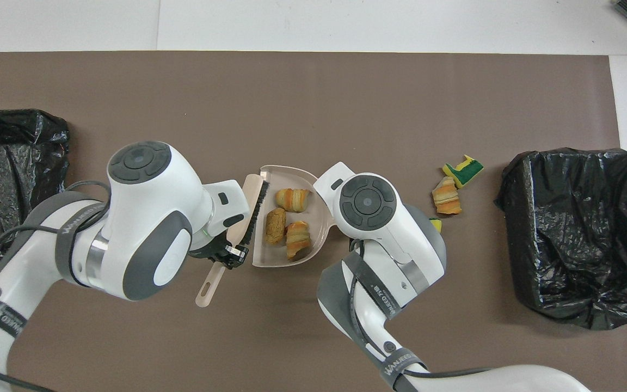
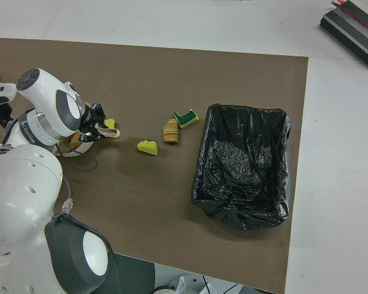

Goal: Sweep and dump trash in bin
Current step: 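Brush the remaining bread into the dustpan held by the right gripper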

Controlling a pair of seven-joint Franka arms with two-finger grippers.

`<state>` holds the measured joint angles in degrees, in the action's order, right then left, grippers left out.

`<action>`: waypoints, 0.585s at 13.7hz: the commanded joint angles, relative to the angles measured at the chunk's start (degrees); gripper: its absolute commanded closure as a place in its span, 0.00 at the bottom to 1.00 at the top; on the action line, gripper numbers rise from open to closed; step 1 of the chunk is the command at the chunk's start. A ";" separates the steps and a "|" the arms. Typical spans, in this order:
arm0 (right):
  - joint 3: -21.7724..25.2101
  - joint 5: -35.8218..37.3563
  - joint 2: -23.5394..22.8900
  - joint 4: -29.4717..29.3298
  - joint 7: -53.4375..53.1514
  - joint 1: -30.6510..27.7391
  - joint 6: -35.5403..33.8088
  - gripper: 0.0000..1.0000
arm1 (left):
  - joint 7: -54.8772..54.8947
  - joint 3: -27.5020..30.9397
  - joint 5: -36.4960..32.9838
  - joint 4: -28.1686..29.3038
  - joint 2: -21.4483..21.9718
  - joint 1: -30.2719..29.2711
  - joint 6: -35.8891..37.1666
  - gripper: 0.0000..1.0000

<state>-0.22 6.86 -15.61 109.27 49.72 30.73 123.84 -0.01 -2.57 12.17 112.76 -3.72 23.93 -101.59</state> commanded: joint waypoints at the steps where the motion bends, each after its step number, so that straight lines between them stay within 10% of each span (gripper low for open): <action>1: -0.22 -0.71 1.54 0.06 -0.50 -1.10 -1.49 1.00 | -0.43 0.37 -0.30 -1.13 5.12 -2.65 4.37 1.00; 8: 0.31 -0.80 7.43 -3.53 3.00 -7.86 -10.70 1.00 | 0.36 1.60 -10.32 -9.56 5.30 -6.61 9.21 1.00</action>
<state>0.57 6.86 -10.09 107.32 50.19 25.59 116.55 0.09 -0.97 3.72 106.22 2.02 18.10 -95.08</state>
